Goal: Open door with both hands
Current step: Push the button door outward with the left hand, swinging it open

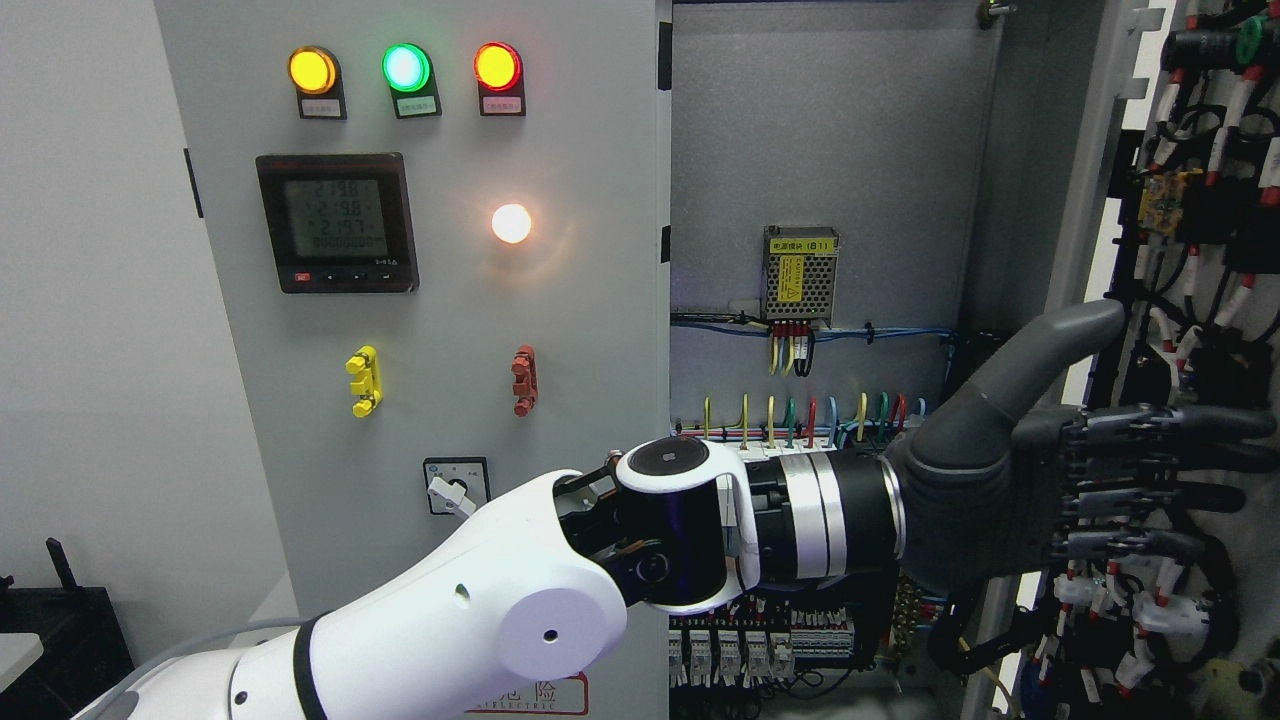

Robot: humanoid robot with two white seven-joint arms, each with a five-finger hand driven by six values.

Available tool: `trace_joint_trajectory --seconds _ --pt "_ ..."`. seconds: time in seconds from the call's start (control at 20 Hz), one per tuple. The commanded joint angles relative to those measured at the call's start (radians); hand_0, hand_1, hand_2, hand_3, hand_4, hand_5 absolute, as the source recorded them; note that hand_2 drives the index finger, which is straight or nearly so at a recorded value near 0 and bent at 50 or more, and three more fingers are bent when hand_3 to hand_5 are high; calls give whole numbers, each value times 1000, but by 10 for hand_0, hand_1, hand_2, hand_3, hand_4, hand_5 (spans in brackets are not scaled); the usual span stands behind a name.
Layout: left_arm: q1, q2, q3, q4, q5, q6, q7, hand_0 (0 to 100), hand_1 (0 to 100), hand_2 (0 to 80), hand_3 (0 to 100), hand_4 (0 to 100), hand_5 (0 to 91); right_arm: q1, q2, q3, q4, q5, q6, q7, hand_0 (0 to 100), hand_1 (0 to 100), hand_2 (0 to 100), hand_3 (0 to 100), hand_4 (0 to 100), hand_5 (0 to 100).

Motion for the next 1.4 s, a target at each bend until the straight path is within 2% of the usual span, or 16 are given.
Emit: trace_joint_trajectory --seconds 0.0,0.2,0.55,0.8,1.0,1.2,1.35 --pt "-2 -105 24 35 -10 -6 9 0 0 0 0 33 0 0 0 1 0 1 0 -1 0 0 0 0 0 0" --pt "-2 -109 21 26 -7 -11 60 0 0 0 0 33 0 0 0 0 0 1 0 -1 0 0 0 0 0 0" --pt "-2 -116 8 21 -7 -12 61 0 0 0 0 33 0 0 0 0 0 -1 0 -1 0 0 0 0 0 0" --pt "-26 -114 -38 15 1 -14 60 0 0 0 0 33 0 0 0 0 0 -1 0 -1 0 0 0 0 0 0" --pt "-48 -116 -84 17 8 -51 60 0 0 0 0 32 0 0 0 1 0 1 0 -1 0 0 0 0 0 0" --pt "-104 -134 -143 30 79 -83 60 0 0 0 0 32 0 0 0 1 0 1 0 -1 0 0 0 0 0 0" --pt "-120 -162 -166 55 85 -97 61 0 0 0 0 32 0 0 0 1 0 -1 0 -1 0 0 0 0 0 0"
